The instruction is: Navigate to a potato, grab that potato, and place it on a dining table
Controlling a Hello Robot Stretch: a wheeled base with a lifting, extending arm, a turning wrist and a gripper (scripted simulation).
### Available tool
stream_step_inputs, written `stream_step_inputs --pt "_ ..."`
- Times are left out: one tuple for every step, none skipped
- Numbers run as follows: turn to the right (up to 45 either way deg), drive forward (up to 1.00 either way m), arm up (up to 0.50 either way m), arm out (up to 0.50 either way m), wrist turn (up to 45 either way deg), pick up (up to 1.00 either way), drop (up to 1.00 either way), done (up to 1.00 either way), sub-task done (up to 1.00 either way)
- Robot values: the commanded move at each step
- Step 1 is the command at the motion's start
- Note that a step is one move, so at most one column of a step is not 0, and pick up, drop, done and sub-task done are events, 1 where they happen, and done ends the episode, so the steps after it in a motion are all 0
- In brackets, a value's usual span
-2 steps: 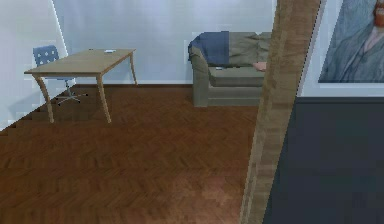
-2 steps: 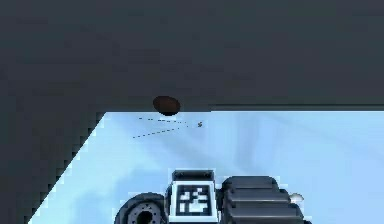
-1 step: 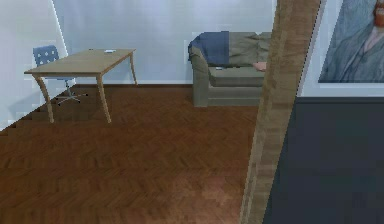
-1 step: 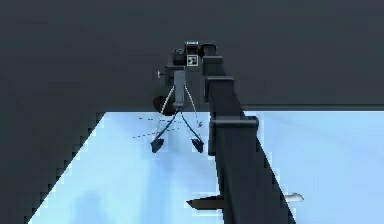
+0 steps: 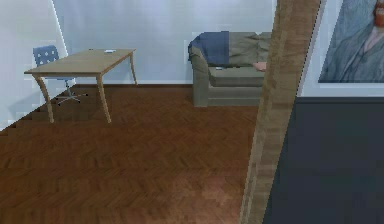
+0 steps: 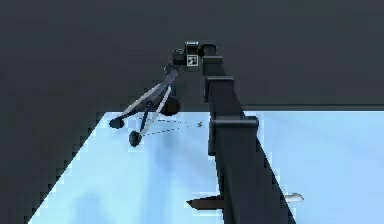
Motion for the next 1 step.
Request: stream_step_inputs --pt "0.0 0.0 0.0 0.0 45.0 0.0 0.0 0.0 0.0"
